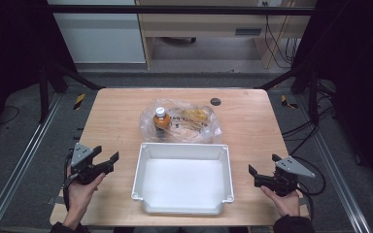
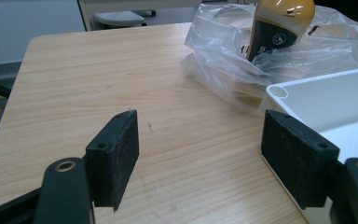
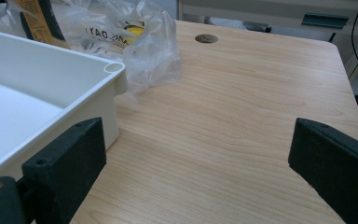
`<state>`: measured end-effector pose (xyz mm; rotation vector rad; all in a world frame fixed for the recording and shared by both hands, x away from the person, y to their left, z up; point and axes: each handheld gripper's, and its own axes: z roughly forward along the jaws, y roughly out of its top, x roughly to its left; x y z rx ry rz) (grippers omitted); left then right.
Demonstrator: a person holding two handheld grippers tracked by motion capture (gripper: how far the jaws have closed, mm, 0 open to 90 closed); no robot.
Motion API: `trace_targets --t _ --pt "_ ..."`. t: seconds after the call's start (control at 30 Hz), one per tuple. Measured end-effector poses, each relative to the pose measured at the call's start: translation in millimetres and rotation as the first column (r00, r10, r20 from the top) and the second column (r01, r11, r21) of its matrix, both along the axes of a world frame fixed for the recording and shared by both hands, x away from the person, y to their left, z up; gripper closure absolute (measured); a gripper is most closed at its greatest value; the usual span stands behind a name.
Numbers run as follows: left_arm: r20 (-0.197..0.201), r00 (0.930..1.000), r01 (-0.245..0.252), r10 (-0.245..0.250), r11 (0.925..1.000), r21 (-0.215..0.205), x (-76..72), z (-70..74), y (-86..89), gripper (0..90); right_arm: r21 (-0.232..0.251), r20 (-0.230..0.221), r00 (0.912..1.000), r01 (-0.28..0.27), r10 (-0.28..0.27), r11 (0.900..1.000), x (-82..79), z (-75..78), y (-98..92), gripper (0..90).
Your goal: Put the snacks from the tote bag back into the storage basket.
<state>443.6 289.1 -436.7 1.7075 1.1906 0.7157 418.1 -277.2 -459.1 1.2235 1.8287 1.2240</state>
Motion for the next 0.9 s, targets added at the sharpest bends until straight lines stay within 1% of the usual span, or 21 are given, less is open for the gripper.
trace_targets --t 0.1,0.2,0.3,0.4,0.43,0.6,0.7,0.83,0.9 --pt "0.003 1.0000 -0.008 0.008 1.0000 0.003 -0.8 1.0 -1.0 25.2 0.002 -0.005 1.0000 -0.002 0.002 1.000 0.0 -0.4 -0.2 4.5" --pt "0.010 0.9999 -0.008 0.008 0.9999 -0.012 -1.6 2.0 -2.0 23.9 0.006 -0.003 1.0000 -0.002 0.002 1.000 -0.4 -0.1 -0.5 4.5" --pt "0.015 0.9999 -0.003 0.003 0.9999 -0.015 -1.3 2.9 -3.3 23.2 0.006 -0.006 1.0000 -0.001 0.001 1.000 -0.1 -0.4 -0.7 4.5" --pt "0.008 0.9999 0.007 -0.007 0.9998 -0.017 -0.9 2.1 -6.0 22.1 0.004 -0.015 0.9999 -0.004 0.004 1.000 0.4 -1.0 -0.4 4.5" --pt "0.007 1.0000 0.007 -0.007 0.9999 -0.009 -1.1 2.5 -6.5 21.8 0.004 -0.016 0.9998 -0.006 0.006 1.000 0.4 -1.1 -0.3 4.5" --pt "0.010 0.9997 0.021 -0.021 0.9997 -0.010 -0.2 4.5 -11.8 20.4 -0.002 -0.014 0.9999 -0.004 0.004 1.000 1.4 -1.8 -0.7 4.5" --pt "0.014 0.9995 0.026 -0.027 0.9996 0.001 1.8 6.7 -14.0 20.3 -0.005 -0.019 0.9998 -0.003 0.003 1.000 1.5 -2.2 -0.8 4.5" --pt "0.013 0.9993 0.035 -0.035 0.9994 0.000 4.6 7.2 -16.3 20.3 -0.009 -0.021 0.9998 0.000 0.000 1.000 1.5 -2.5 -0.8 4.5" --pt "0.014 0.9992 0.038 -0.038 0.9992 -0.008 6.2 8.2 -17.7 20.3 -0.015 -0.024 0.9997 -0.003 0.003 1.000 1.8 -3.1 -0.3 4.5"
